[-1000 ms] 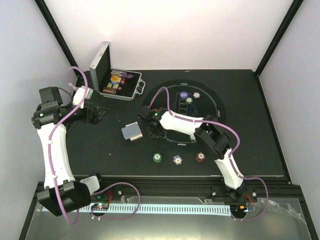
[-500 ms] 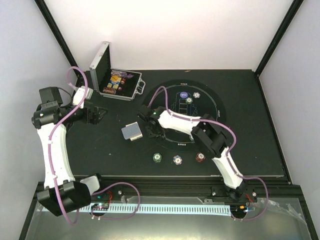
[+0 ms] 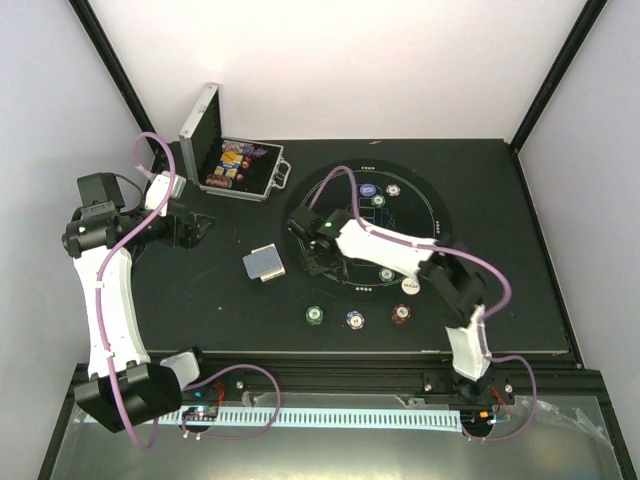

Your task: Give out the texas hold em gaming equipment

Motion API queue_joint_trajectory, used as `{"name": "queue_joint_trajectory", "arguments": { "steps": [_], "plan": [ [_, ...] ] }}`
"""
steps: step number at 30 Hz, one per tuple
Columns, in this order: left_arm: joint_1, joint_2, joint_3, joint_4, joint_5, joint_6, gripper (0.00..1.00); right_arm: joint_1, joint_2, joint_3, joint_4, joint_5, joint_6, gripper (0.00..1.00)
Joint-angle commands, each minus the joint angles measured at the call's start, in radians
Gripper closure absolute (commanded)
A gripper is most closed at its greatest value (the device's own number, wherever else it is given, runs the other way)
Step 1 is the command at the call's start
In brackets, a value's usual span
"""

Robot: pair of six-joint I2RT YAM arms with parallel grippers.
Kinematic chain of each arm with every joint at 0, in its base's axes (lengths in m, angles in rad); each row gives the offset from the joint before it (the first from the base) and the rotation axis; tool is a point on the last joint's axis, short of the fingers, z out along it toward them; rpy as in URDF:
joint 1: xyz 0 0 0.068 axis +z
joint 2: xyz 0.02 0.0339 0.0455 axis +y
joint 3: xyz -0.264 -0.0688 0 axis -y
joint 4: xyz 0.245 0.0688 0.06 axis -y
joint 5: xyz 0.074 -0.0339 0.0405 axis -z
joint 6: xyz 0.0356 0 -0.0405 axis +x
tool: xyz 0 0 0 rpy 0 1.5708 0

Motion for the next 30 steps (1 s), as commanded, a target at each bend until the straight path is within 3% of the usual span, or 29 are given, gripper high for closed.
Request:
{"name": "queue_joint_trajectory", "arguments": {
  "steps": [1,6,14,22,30],
  "plan": [
    [0.008,-0.011,0.038,-0.013,0.022,0.015,0.01,-0.003,-0.259,-0.177,-0.004,0.025,0.048,0.29],
    [0.008,-0.007,0.037,-0.013,0.036,0.015,0.01,-0.004,-0.502,-0.474,0.011,0.068,0.124,0.18],
    [0.008,-0.003,0.023,-0.005,0.048,0.013,0.01,-0.010,-0.773,-0.796,0.009,0.093,0.276,0.15],
    [0.008,0.005,0.022,-0.003,0.052,0.010,0.01,-0.037,-0.826,-0.910,0.037,0.092,0.317,0.15],
    [0.008,-0.001,0.024,-0.007,0.047,0.012,0.01,-0.104,-0.790,-0.941,0.117,0.050,0.254,0.26]
  ]
}}
